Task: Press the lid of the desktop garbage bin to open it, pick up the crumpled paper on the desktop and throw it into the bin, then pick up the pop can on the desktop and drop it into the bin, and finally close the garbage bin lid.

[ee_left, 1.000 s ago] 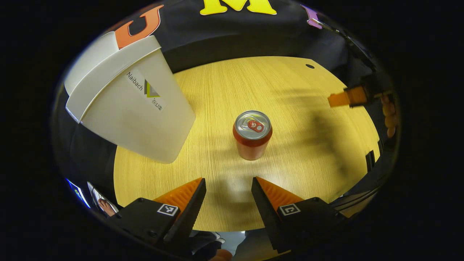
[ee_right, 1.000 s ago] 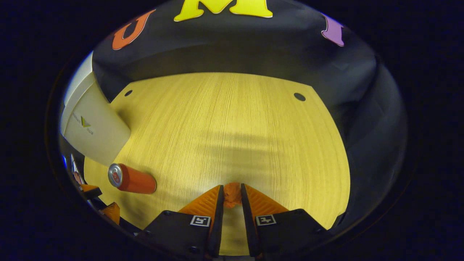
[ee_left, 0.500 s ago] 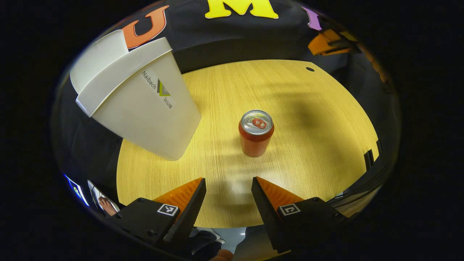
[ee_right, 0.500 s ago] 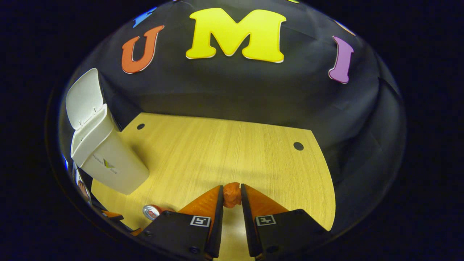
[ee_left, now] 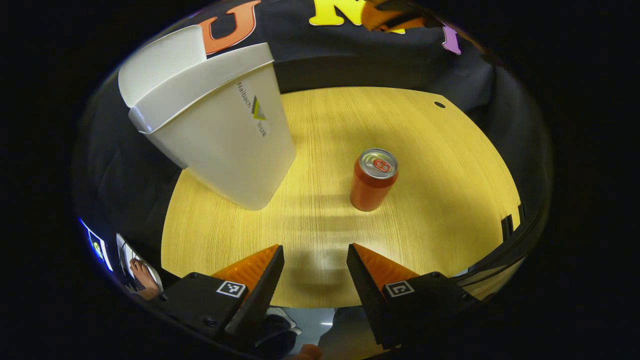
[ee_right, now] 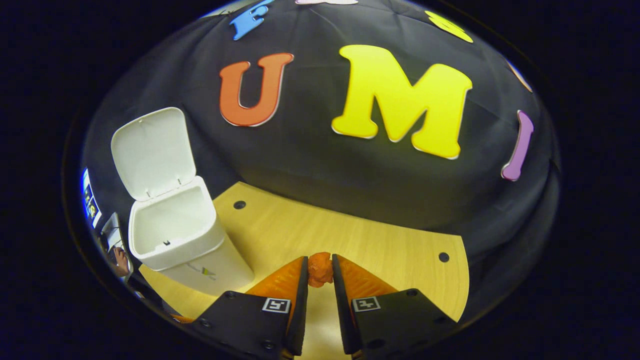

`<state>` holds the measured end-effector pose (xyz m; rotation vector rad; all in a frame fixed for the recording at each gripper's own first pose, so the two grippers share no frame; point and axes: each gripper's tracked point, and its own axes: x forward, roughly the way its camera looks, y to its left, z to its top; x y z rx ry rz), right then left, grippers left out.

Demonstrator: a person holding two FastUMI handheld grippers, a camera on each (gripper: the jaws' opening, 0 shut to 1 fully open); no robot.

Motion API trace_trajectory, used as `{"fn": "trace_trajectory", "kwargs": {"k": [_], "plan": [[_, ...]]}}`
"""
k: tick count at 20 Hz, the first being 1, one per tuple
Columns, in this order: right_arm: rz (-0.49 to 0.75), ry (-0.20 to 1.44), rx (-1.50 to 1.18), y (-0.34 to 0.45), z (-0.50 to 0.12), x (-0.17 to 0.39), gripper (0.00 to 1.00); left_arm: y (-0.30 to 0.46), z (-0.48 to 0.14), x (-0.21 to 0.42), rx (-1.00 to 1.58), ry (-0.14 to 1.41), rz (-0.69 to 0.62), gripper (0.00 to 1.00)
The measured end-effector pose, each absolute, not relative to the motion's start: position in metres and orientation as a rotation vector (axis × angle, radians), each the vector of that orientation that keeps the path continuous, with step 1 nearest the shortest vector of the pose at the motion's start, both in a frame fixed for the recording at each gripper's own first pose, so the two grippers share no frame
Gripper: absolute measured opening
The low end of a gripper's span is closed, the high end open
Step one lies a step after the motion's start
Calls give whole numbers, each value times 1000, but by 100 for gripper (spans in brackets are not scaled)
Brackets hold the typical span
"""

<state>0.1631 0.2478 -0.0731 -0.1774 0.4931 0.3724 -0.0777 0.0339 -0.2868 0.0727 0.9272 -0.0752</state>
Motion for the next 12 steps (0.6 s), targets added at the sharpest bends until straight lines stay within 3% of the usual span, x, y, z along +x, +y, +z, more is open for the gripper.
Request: {"fn": "trace_trajectory", "kwargs": {"k": [1, 3, 12], "plan": [[402, 480, -182, 267, -68, 160, 32, 37, -286, -79, 65, 925, -71, 86], [460, 469, -189, 306, -62, 152, 29, 44, -285, -82, 48, 917, -63, 86], [701, 467, -236, 465, -72, 100, 30, 78, -287, -98, -12, 890, -48, 86]]}}
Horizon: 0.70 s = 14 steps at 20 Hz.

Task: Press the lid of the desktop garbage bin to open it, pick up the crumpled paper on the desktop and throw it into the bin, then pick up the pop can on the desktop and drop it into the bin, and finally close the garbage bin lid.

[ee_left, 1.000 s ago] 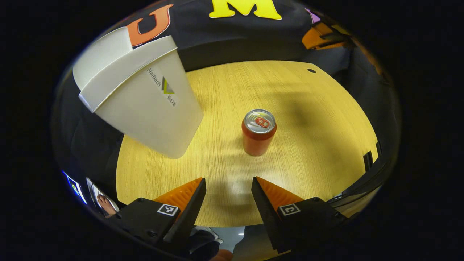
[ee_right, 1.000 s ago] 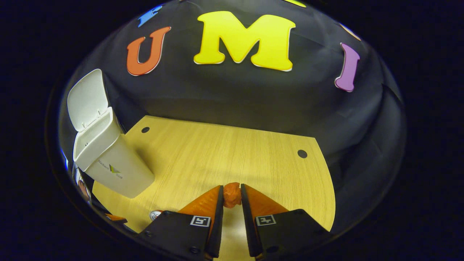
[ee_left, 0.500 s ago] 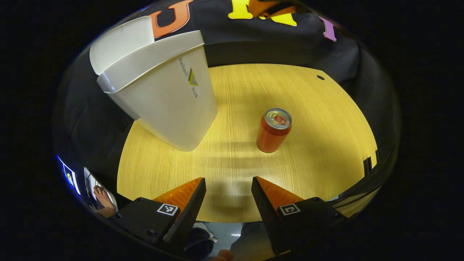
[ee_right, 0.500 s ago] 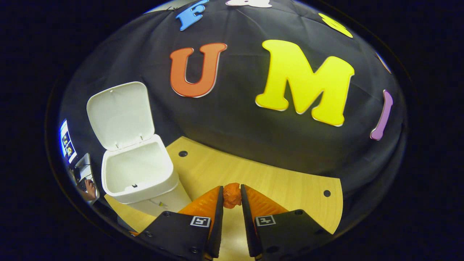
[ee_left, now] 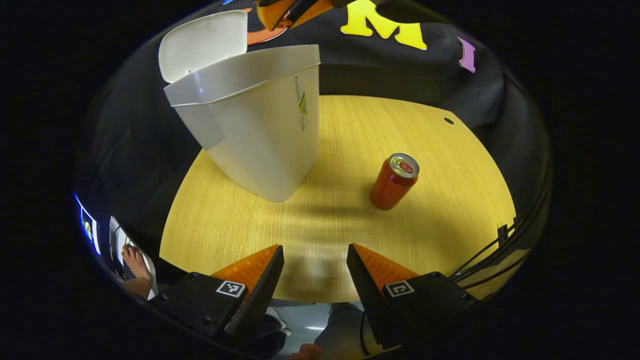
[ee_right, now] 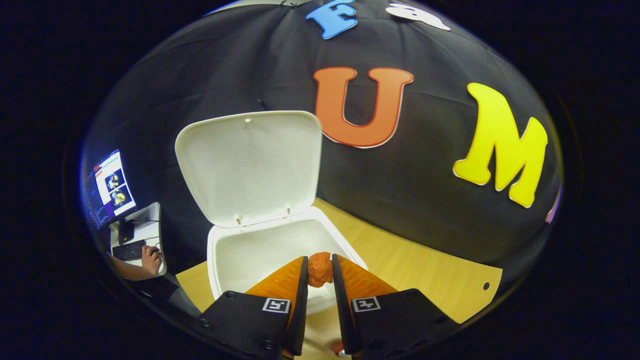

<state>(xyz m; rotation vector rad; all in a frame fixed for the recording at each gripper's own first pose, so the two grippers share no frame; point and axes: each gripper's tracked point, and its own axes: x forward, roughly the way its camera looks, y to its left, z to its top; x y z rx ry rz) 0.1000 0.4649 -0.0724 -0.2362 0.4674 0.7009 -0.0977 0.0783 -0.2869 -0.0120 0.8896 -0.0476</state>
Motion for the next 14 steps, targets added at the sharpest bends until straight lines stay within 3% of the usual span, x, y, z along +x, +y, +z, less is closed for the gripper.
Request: {"fn": "trace_trajectory", "kwargs": {"k": [6, 10, 12, 13, 14], "plan": [[788, 478, -255, 512, -86, 80, 29, 104, -295, -110, -23, 912, 0, 86], [808, 447, -244, 519, -81, 79, 39, 110, -301, -114, -44, 929, 19, 86], [829, 441, -218, 521, -76, 73, 61, 107, -303, -115, -55, 936, 16, 86], [835, 435, -207, 519, -73, 72, 86, 105, -303, -114, -53, 936, 12, 86], [832, 422, -200, 516, -69, 74, 94, 103, -303, -113, -48, 934, 9, 86]]}}
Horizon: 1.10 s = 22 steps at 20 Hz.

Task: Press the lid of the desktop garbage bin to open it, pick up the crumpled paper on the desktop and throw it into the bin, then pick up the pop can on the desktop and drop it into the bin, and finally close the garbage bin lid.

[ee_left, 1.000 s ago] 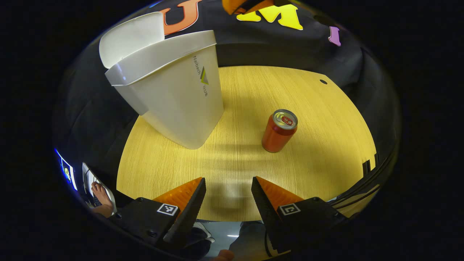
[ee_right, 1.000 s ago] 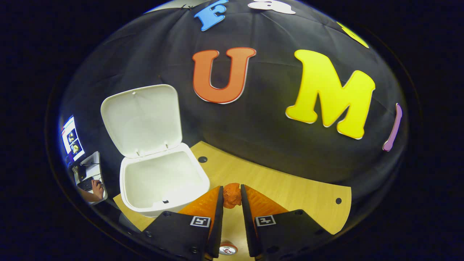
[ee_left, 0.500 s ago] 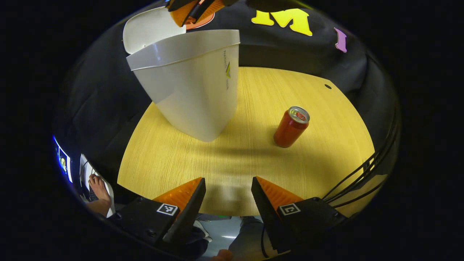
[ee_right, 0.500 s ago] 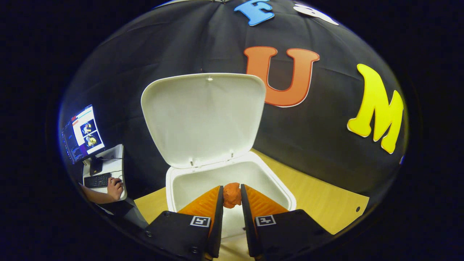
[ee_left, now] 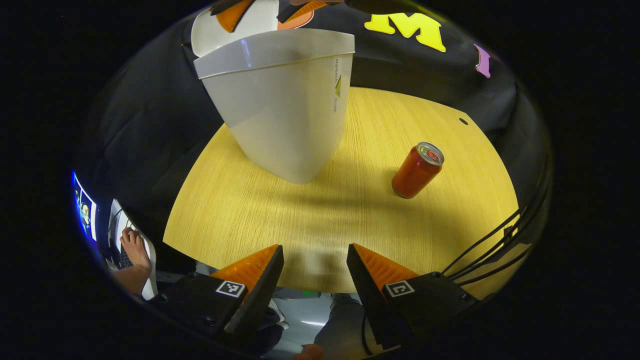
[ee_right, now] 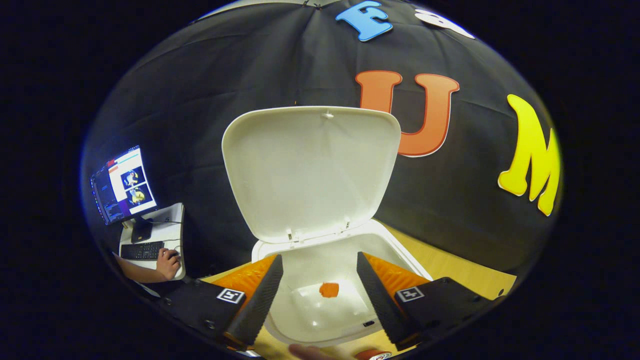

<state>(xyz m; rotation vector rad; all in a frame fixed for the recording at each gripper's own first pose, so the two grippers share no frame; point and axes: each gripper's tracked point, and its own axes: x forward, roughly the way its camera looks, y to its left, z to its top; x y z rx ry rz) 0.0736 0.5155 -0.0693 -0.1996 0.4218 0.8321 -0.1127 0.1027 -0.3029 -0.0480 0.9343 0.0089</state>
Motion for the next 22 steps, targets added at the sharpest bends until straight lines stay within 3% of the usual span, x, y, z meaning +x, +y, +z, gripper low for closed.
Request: {"fn": "trace_trajectory", "kwargs": {"k": [9, 22], "plan": [[759, 343, -164, 443, -36, 86, 97, 70, -301, -86, -47, 885, -79, 86], [439, 320, -157, 225, -26, 110, 97, -36, -338, -30, 19, 777, -318, 89]]}}
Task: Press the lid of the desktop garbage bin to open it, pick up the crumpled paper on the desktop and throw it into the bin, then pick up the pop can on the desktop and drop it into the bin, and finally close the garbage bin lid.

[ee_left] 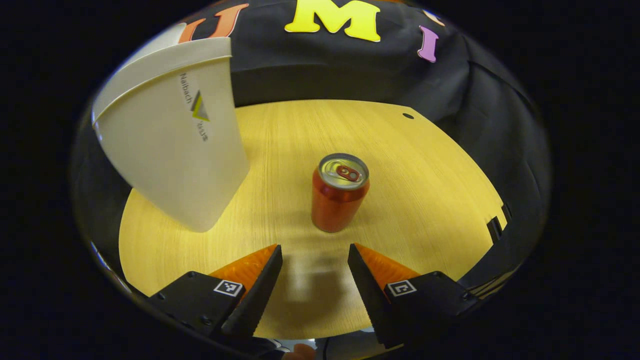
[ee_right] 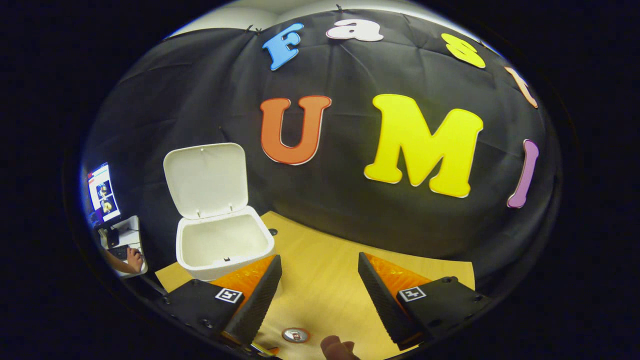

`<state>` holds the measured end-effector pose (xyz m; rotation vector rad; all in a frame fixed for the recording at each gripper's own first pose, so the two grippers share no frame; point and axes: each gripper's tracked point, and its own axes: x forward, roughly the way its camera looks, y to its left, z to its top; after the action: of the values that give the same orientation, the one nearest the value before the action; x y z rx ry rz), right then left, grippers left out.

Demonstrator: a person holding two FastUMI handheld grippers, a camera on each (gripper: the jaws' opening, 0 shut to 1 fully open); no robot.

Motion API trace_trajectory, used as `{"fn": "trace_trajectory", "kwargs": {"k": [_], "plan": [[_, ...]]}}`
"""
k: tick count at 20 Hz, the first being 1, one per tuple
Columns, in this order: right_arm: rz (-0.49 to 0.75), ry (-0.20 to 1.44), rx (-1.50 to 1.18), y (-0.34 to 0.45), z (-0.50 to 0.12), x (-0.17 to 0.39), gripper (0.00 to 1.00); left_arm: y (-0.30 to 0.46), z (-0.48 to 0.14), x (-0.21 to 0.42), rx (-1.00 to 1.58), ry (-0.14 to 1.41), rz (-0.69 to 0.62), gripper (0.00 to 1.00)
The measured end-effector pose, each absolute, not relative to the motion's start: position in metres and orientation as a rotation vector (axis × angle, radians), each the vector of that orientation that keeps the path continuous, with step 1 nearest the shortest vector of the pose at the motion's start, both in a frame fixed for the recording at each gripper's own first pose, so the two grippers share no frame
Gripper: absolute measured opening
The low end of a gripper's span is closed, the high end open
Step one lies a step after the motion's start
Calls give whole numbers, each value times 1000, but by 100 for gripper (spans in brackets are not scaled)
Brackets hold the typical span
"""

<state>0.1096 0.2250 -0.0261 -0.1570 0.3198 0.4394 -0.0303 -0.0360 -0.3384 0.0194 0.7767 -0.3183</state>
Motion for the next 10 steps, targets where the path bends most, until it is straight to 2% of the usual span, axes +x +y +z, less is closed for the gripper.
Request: {"fn": "trace_trajectory", "kwargs": {"k": [10], "plan": [[220, 481, -58, 112, -85, 71, 97, -56, -361, 28, 38, 719, -333, 89]]}}
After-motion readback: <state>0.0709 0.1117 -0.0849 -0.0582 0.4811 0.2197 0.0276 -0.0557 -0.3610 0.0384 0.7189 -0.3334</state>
